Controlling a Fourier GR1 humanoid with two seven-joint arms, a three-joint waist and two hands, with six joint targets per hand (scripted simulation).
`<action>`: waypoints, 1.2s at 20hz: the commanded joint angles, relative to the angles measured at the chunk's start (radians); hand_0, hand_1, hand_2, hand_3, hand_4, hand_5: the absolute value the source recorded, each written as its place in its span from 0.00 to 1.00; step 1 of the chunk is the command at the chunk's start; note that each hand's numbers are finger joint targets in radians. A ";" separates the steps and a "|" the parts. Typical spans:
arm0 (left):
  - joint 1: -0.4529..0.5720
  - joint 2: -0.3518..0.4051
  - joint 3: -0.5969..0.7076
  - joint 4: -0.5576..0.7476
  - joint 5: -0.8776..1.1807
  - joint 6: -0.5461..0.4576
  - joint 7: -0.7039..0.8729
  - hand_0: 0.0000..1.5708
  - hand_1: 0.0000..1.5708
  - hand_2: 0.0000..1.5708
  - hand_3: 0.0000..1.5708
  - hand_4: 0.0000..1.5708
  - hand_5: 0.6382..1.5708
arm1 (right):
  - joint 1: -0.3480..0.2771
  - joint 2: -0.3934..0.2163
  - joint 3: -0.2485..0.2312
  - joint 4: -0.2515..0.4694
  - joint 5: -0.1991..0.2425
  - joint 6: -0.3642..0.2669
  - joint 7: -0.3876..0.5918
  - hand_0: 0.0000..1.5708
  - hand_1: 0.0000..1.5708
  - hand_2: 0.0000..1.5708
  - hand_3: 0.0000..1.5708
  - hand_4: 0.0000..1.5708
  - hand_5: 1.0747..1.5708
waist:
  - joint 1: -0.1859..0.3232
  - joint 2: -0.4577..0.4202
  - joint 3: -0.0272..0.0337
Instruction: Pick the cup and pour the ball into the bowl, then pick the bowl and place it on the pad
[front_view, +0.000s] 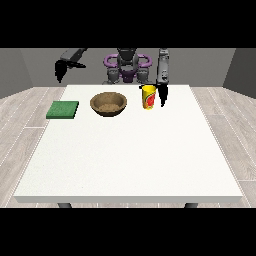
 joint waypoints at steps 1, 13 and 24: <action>-0.049 -0.016 0.036 0.143 0.004 0.020 -0.148 0.00 0.00 0.00 0.00 0.00 0.95 | 0.003 0.020 0.012 0.022 0.023 0.012 -0.084 0.00 0.00 0.00 0.00 0.00 1.00 | -0.021 0.054 -0.0003; -0.103 0.002 0.007 0.305 -0.126 0.249 -0.272 0.79 0.79 1.00 1.00 0.85 0.70 | -0.041 -0.025 -0.021 0.068 0.011 0.033 -0.072 0.00 0.00 0.00 0.00 0.00 1.00 | -0.070 0.064 0.0009; -0.096 0.040 -0.099 0.254 -0.254 0.376 -0.029 0.85 0.85 1.00 1.00 0.98 0.71 | -0.035 -0.064 -0.040 0.139 0.000 0.045 0.021 0.00 0.00 0.00 0.00 0.00 1.00 | -0.016 -0.120 0.0012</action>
